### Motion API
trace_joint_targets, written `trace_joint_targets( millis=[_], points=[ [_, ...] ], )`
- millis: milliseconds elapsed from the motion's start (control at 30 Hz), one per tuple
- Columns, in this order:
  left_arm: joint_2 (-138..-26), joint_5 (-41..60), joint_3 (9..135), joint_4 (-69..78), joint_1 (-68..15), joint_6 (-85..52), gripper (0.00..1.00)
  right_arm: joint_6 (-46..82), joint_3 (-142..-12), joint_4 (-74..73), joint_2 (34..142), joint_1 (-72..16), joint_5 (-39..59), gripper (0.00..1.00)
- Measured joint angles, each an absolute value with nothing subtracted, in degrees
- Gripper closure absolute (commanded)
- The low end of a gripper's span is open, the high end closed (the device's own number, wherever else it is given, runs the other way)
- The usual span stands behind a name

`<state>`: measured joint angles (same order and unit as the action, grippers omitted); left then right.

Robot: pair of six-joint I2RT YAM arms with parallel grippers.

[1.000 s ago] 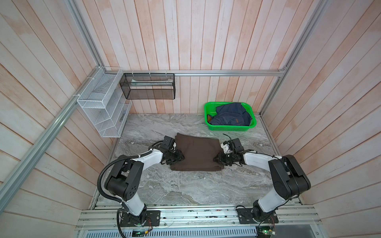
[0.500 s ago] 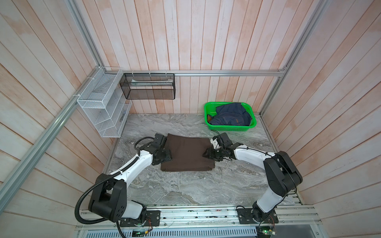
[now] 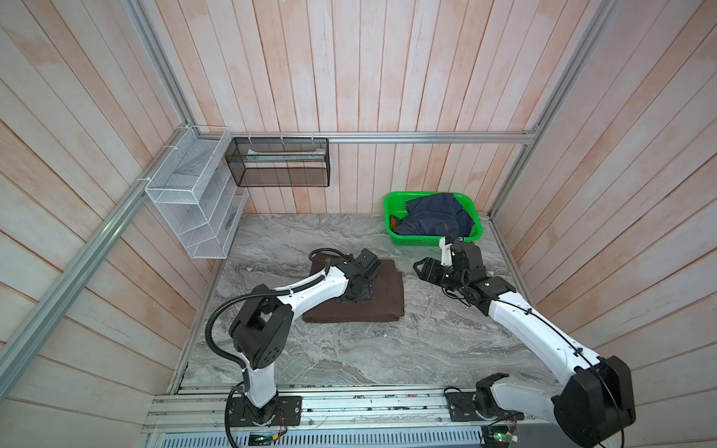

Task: Fold and stack the trousers

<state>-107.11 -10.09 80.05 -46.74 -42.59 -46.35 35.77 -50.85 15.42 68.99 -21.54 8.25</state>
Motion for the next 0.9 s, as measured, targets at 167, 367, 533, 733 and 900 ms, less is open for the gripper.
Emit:
trace_joint_targets(
  millis=[167, 367, 533, 733, 900],
  points=[
    [-113.1, -11.0, 85.3, -48.1, -42.9, -47.6, 0.08, 35.8, -47.4, 16.2, 66.2, -20.6, 7.7, 0.34],
    [-119.7, -11.5, 88.7, -48.3, -42.9, -47.8, 0.11, 35.8, -44.9, 16.4, 64.8, -19.8, 7.8, 0.34],
    [-120.0, -11.8, 88.9, -48.4, -42.6, -47.8, 0.1, 35.8, -44.6, 16.3, 64.7, -19.7, 7.8, 0.34],
    [-117.5, -12.6, 84.1, -44.0, -38.4, -44.8, 0.1, 36.0, -44.0, 15.5, 64.7, -19.7, 8.0, 0.34],
    [-115.7, -14.3, 80.6, -39.3, -29.8, -39.0, 0.1, 36.5, -43.8, 14.6, 65.3, -19.7, 8.7, 0.34]
  ],
)
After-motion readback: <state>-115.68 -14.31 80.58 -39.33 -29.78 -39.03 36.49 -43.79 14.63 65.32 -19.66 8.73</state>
